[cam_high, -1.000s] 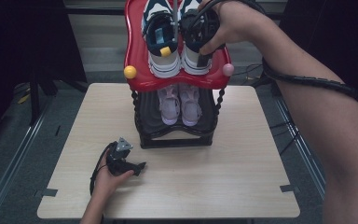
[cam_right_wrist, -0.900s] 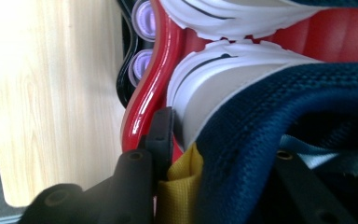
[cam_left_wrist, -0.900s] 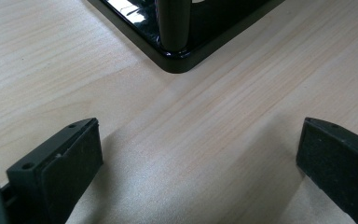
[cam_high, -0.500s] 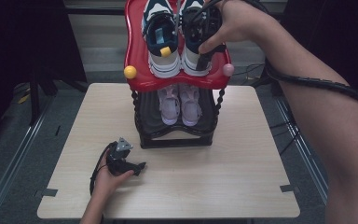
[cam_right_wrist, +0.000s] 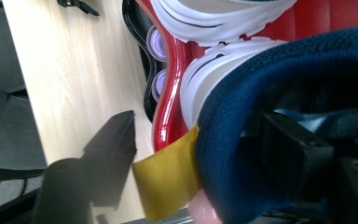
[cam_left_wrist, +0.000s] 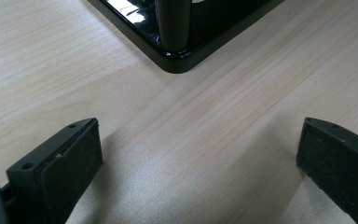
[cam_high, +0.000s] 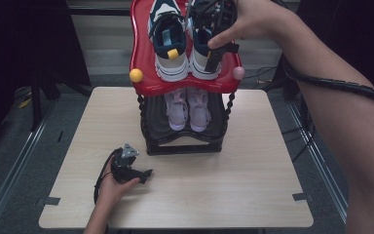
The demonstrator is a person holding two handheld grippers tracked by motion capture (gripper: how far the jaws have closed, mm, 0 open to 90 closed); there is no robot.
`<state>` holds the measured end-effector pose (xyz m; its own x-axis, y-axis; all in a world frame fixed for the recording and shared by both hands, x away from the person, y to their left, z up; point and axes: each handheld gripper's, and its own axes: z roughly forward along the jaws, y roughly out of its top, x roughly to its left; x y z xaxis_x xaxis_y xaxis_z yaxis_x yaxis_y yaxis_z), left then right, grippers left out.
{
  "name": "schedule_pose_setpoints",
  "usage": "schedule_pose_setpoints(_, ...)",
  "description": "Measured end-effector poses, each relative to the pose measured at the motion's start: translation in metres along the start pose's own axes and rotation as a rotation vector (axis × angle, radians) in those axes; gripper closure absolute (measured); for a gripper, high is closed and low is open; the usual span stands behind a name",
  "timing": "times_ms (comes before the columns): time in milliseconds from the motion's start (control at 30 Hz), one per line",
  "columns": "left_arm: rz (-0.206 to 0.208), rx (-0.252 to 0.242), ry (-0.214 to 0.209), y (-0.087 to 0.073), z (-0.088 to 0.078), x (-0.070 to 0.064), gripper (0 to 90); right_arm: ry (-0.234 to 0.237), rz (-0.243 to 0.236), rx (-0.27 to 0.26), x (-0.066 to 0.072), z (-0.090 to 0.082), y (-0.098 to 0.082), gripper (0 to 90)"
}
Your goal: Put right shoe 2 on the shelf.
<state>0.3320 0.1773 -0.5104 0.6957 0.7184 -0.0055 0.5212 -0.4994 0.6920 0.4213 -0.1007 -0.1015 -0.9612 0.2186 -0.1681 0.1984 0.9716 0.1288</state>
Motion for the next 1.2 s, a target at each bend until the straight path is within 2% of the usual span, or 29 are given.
schedule_pose_setpoints(267, 0.000, 0.000, 0.000, 0.000, 0.000, 0.000, 0.0, 0.010, 0.023, -0.011, 0.001, -0.011, -0.002, 17.2)
schedule_pose_setpoints(533, -0.001, 0.000, 0.000, 0.000, 0.000, 0.000, 0.0, 0.020, 0.038, 0.000, 0.003, -0.025, -0.008, 17.5)
schedule_pose_setpoints(733, -0.001, 0.000, 0.000, 0.000, 0.000, 0.000, 0.0, 0.009, 0.050, 0.018, 0.004, -0.034, -0.014, 18.0)
schedule_pose_setpoints(1200, 0.000, 0.000, 0.000, 0.000, 0.000, 0.000, 0.0, 0.053, 0.068, 0.066, 0.008, -0.032, -0.032, 18.4)
